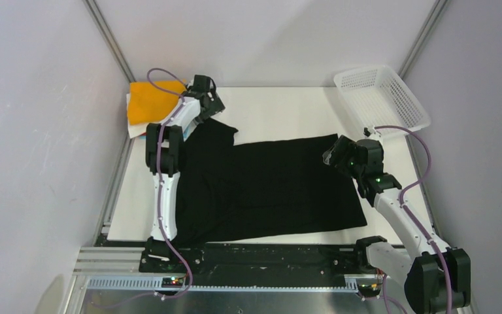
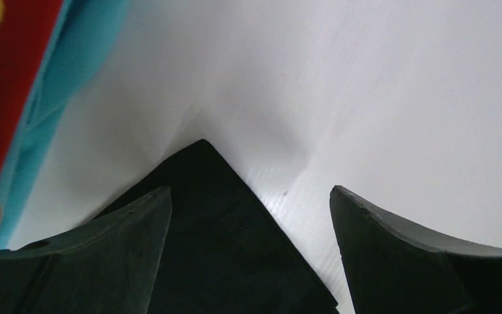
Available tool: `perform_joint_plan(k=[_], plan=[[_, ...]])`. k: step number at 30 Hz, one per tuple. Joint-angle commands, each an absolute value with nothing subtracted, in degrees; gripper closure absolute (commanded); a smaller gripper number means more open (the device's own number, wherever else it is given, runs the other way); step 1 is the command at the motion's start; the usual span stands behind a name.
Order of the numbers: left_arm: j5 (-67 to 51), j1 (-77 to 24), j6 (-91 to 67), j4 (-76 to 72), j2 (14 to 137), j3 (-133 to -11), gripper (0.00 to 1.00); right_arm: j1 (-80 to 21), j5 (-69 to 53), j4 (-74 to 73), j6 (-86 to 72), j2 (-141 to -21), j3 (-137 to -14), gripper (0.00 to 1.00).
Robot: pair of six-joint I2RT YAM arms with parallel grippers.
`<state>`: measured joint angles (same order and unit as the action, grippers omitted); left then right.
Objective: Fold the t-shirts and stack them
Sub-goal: Grab the side of the flattened tshirt furthest away from the robot with both arms
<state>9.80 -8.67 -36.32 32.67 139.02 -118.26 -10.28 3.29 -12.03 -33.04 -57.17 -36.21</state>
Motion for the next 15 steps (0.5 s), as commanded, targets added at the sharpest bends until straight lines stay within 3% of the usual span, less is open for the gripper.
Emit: perform_joint_plan(k=[1,15], plan=[[6.43,-8.0,-40.31,32.85,139.13,-119.41,0.05,-9.84,2.33,-10.19,-31.9,-57.68,-37.44,0.01],[6.53,-8.74,-40.92,36.47,132.25,-107.24,0.24,-9.53,1.93,-11.36,-32.28,-56.39,-37.22,0.01]])
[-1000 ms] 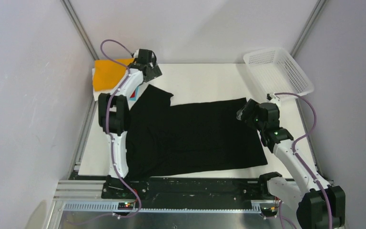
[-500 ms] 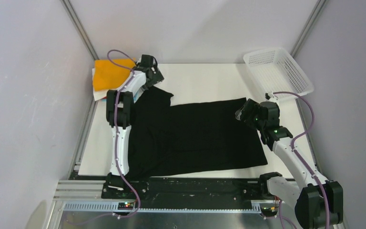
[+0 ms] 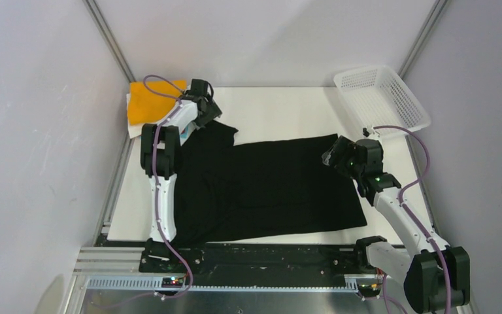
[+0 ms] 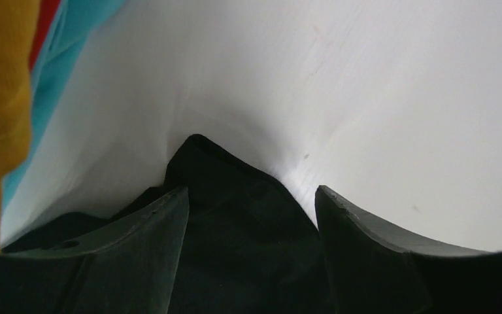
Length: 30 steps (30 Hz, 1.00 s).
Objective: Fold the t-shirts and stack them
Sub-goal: Grab the side of the flattened tshirt furthest away from the robot with both arms
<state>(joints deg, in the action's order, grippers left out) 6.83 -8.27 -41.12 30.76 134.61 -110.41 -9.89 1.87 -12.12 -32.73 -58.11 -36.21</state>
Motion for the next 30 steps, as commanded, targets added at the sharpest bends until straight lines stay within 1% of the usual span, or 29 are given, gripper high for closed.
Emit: perform_joint_plan(k=[1,3,5,6,7,8,9,10,11,12,13,14,17,21,25,26,27,28,29,30], plan=[[6.61,-9.0,-40.63,37.37,132.13,-107.19,0.26,-9.51,1.89,-11.06,-32.31,-56.28,-36.97,0.01],[7.25,-9.45,-39.7,38.95,131.99,-107.28,0.3,-9.62,1.66,-10.78,-32.45,-56.11,-36.84,0.01],[8.03,-9.72,-39.05,39.81,131.99,-107.39,0.37,-9.52,1.55,-10.74,-32.51,-56.15,-36.81,0.01],[8.28,-9.83,-38.55,40.14,132.09,-107.66,0.45,-9.55,1.48,-10.69,-32.56,-56.2,-36.77,0.01],[8.73,-9.88,-38.43,40.37,132.25,-108.24,0.5,-9.59,1.38,-10.67,-32.6,-56.28,-36.77,0.01],[8.89,-9.85,-38.26,40.88,132.44,-108.52,0.6,-9.54,1.4,-10.67,-32.6,-56.31,-36.7,0.01],[9.12,-9.85,-38.06,41.05,132.71,-109.04,0.63,-9.55,1.45,-10.61,-32.56,-56.48,-36.68,0.01],[9.22,-9.84,-38.02,41.55,132.8,-109.32,0.7,-9.56,1.59,-10.5,-32.5,-56.54,-36.72,0.01],[9.47,-9.84,-37.8,41.74,133.11,-109.79,0.73,-9.58,1.76,-10.48,-32.29,-56.72,-36.69,0.01],[9.82,-9.89,-37.71,42.05,133.18,-110.0,0.82,-9.53,2.22,-10.13,-31.83,-56.84,-36.73,0.01],[9.92,-9.91,-37.53,42.21,133.34,-110.4,0.88,-9.61,2.56,-9.9,-31.47,-57.12,-36.69,0.0],[10.28,-9.93,-37.49,42.57,133.38,-110.53,0.97,-9.68,3.06,-8.96,-30.35,-57.34,-36.79,0.0],[10.61,-9.93,-36.79,42.67,133.67,-111.05,1.0,-10.42,4.05,-7.76,-27.78,-60.02,-38.33,0.01],[10.75,-9.89,-35.72,42.71,133.64,-111.35,1.0,-13.42,10.25,-11.27,-22.71,-68.54,-46.42,0.0],[10.94,-9.93,-34.98,42.66,133.5,-111.99,1.0,-15.32,17.44,-21.17,-20.99,-83.22,-63.48,0.01],[10.97,-9.98,-34.83,42.6,133.46,-112.0,1.0,-16.16,18.52,-22.71,-20.78,-88.81,-66.24,0.01],[11.09,-9.94,-34.68,42.64,133.36,-111.94,1.0,-16.98,21.15,-25.74,-20.05,-91.56,-71.8,0.01],[11.13,-9.94,-34.55,42.59,133.26,-111.77,1.0,-17.24,22.62,-27.06,-19.84,-97.29,-74.53,0.01],[11.33,-9.93,-34.46,42.6,133.05,-111.69,1.0,-17.54,25.1,-29.84,-19.9,-102.5,-80.05,0.01],[11.38,-9.93,-34.32,42.61,132.97,-111.62,1.0,-17.43,25.47,-31.13,-19.88,-104.95,-82.65,0.01]])
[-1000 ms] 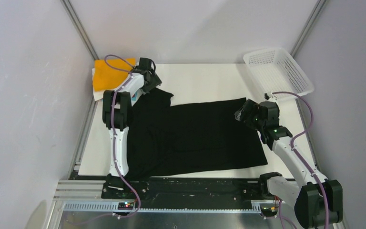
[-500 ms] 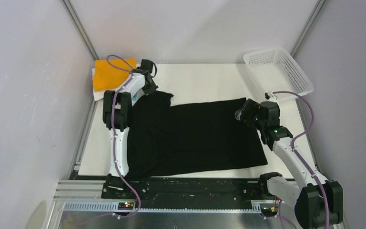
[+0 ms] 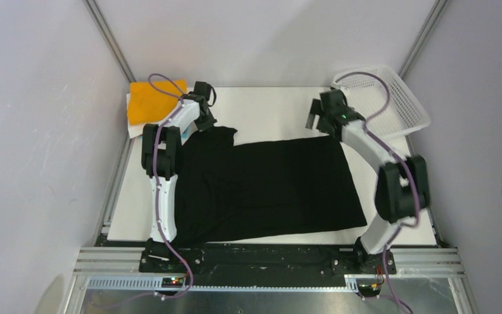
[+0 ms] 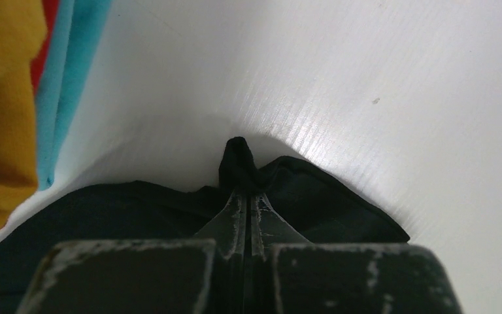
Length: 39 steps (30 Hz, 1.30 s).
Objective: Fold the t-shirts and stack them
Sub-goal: Grab the side of the flattened tshirt furthest away from the robot with both arms
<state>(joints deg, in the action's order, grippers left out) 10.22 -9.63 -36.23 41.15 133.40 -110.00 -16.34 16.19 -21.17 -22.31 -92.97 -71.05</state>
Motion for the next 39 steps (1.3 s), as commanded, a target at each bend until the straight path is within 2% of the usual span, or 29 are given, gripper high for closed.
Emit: perform_joint_plan(k=[1,5,10,20,27,31,32,34,36,39], plan=[[11.46,-9.93,-34.22,42.62,132.87,-111.62,1.0,-16.88,25.09,-33.76,-20.31,-109.67,-88.1,0.01],[11.34,-9.98,-34.06,42.56,132.67,-111.85,1.0,-15.58,24.96,-39.58,-21.74,-120.79,-101.17,0.0],[10.93,-10.02,-34.02,42.54,132.34,-111.98,1.0,-14.92,29.42,-47.1,-22.66,-129.14,-110.74,0.0],[10.71,-10.2,-33.6,42.5,131.58,-111.97,1.0,-12.51,30.24,-48.12,-24.81,-128.98,-104.78,0.0],[11.25,-10.2,-33.4,42.52,130.68,-110.52,1.0,-11.65,28.53,-49.47,-27.17,-128.56,-102.73,0.17],[11.41,-10.27,-33.38,42.51,129.59,-110.29,1.0,-11.61,27.89,-48.53,-28.4,-126.83,-100.43,0.34],[11.46,-10.27,-33.33,42.53,129.17,-110.21,1.0,-11.56,27.74,-48.3,-28.53,-126.61,-100.18,0.44],[11.57,-10.35,-33.2,42.53,128.55,-109.83,1.0,-11.52,27.23,-47.59,-29.01,-126.23,-99.75,0.56],[11.54,-10.41,-32.95,42.54,128.06,-109.45,1.0,-11.5,26.88,-46.94,-29.42,-126.18,-99.78,0.63],[11.83,-10.52,-32.69,42.53,127.28,-108.74,1.0,-11.49,26.08,-46.15,-29.76,-127.01,-100.51,0.67]])
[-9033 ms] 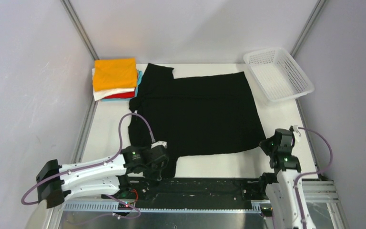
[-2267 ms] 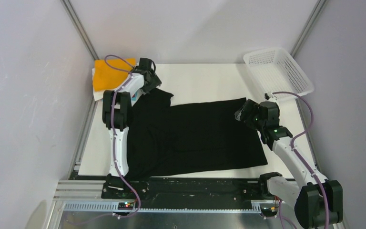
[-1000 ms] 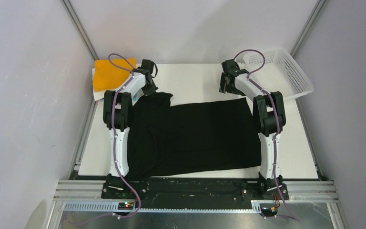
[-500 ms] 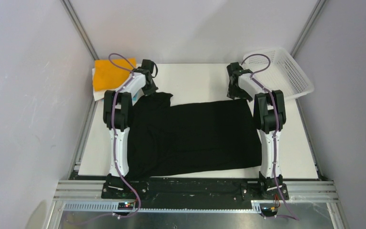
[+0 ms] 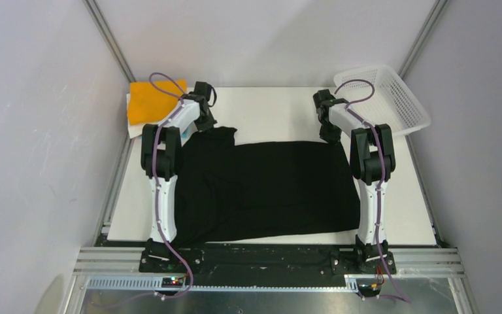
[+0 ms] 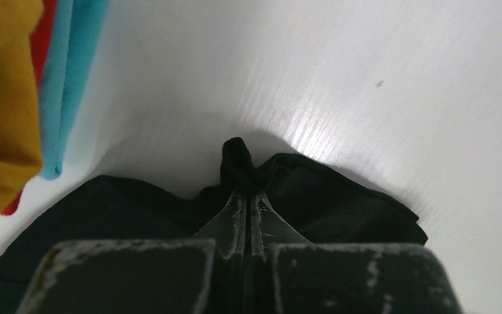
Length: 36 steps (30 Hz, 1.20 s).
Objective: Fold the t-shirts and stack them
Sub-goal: Grab the side of the flattened tshirt furthest away from the robot with both arms, then fold the other side of the tshirt into a rectangle
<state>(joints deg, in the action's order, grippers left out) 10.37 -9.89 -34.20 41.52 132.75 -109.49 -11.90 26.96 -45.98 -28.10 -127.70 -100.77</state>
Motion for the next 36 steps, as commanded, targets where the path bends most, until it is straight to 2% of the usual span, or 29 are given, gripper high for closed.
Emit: perform_joint_plan(k=[1,3,4,6,7,12,19,29,36], plan=[[12.1,-10.58,-32.58,42.54,127.18,-108.66,1.0,-11.51,26.0,-46.15,-29.85,-127.27,-101.02,0.7],[12.39,-10.55,-32.45,42.54,126.8,-108.7,1.0,-11.5,25.59,-45.84,-29.82,-128.07,-101.74,0.79],[12.48,-10.55,-32.48,42.49,126.73,-108.71,1.0,-11.51,25.54,-45.77,-29.85,-128.2,-101.89,0.89],[12.49,-10.55,-32.36,42.48,126.46,-108.85,1.0,-11.5,25.31,-45.38,-29.81,-128.37,-102.14,0.99],[12.46,-10.59,-32.31,42.46,126.1,-108.84,1.0,-11.53,25.4,-45.12,-29.73,-128.25,-102.09,1.0],[13.08,-10.92,-31.94,42.4,123.89,-107.88,1.0,-11.82,26.24,-42.84,-28.87,-125.9,-100.93,1.0],[15.25,-13.21,-32.12,41.88,116.04,-100.42,1.0,-13.91,27.47,-33.16,-26.78,-114.55,-89.57,1.0],[23.54,-18.91,-35.73,40.59,99.08,-80.94,1.0,-17.71,30.53,-30.84,-27.51,-102.16,-75.95,1.0],[26.77,-24.41,-38.66,40.51,82.81,-64.37,1.0,-20.4,32.56,-31.91,-28.75,-91.64,-66.93,1.0]])
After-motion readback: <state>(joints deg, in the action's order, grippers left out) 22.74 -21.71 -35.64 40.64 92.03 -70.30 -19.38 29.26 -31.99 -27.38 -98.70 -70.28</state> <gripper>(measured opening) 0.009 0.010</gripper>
